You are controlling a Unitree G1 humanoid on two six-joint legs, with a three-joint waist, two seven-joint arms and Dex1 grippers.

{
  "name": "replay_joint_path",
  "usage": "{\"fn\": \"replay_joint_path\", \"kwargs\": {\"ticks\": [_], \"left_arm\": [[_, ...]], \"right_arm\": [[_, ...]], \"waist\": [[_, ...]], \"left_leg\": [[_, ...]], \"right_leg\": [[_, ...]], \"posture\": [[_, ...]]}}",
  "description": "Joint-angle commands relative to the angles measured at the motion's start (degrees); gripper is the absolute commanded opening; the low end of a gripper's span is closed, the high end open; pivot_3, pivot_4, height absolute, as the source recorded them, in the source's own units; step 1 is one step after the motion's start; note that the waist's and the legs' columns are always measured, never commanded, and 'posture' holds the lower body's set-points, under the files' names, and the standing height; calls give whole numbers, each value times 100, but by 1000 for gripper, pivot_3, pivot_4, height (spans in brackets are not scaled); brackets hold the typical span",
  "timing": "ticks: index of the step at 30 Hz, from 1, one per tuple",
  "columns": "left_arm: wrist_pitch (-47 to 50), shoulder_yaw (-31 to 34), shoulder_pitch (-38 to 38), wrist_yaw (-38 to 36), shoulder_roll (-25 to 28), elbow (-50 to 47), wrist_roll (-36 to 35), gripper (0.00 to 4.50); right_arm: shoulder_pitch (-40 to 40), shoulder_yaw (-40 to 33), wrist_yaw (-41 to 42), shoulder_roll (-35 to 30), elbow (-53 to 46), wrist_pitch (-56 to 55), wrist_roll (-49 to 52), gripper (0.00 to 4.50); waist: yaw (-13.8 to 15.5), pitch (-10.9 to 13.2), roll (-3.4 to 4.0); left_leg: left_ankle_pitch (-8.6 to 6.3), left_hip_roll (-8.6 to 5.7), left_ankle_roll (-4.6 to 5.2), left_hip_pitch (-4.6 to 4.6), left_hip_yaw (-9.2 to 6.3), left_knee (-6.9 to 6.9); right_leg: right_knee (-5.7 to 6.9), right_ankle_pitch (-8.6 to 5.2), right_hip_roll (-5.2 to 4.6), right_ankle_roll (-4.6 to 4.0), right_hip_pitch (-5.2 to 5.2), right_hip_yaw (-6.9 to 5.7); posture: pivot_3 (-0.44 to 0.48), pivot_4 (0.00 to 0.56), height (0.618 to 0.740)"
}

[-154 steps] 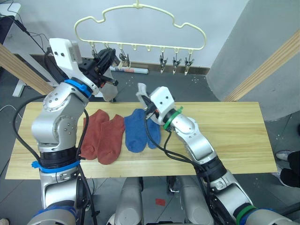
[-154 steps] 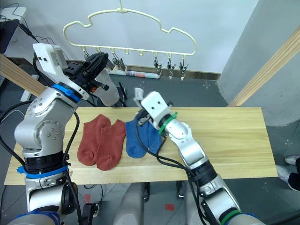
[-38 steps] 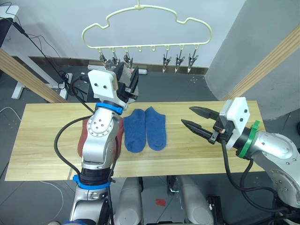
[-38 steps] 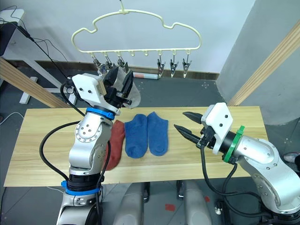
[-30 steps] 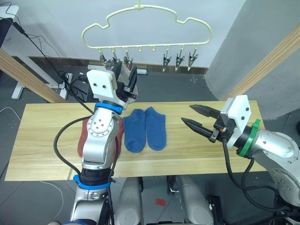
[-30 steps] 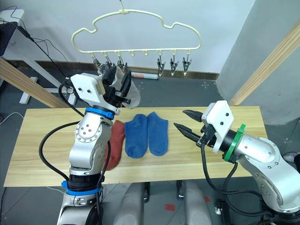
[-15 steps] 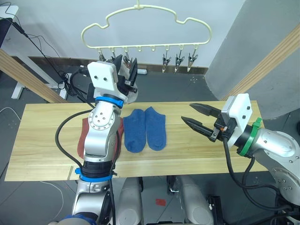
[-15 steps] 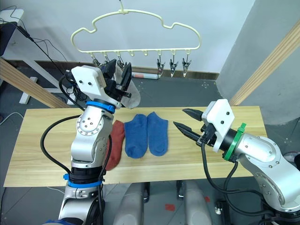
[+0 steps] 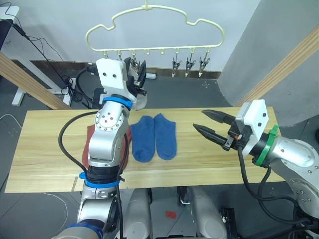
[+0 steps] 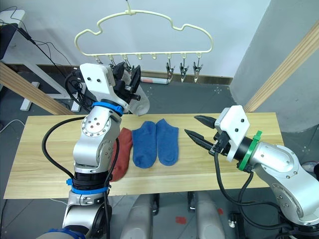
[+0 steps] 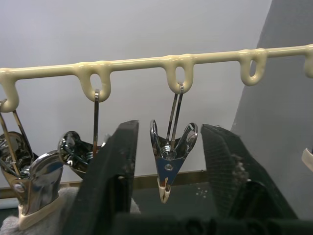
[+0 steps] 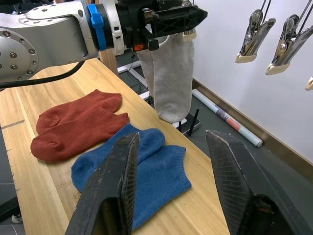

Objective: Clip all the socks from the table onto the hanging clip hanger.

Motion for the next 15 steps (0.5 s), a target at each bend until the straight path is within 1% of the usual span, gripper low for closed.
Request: {"fn": "replay_joint_path", "kwargs": {"ticks": [1,3,10,15], "left_arm": [[-143,3,-45,-29,41,-273,72,895],[-195,5,-65,-18,44,-270,107,633],[-290,-21,-41,-22,106,-279,271,593],[-316,-44,-13,-101,116,-293,257,546]], "right_arm": [[46,-92,-36,-32,-176,-140,68,2234],[55,-84,-26,-39,-174,-144,66,2234],[128,-50,-35,-44,-190,-176,38,2234],[157,-17,-57,-47,-175,-195,8,2234]], "waist": [[1,0,0],[0,0,0],[1,0,0],[1,0,0]], "left_leg": [[1,0,-2,0,0,0],[1,0,-3,0,0,0],[2,0,-3,0,0,0],[2,0,-4,0,0,0]], "right_leg": [[0,0,0,0,0,1],[0,0,0,0,0,0],[0,0,0,0,0,0],[0,0,0,0,0,1]], "posture": [[-96,418,740],[-96,418,740],[-95,417,740],[-95,417,740]]}}
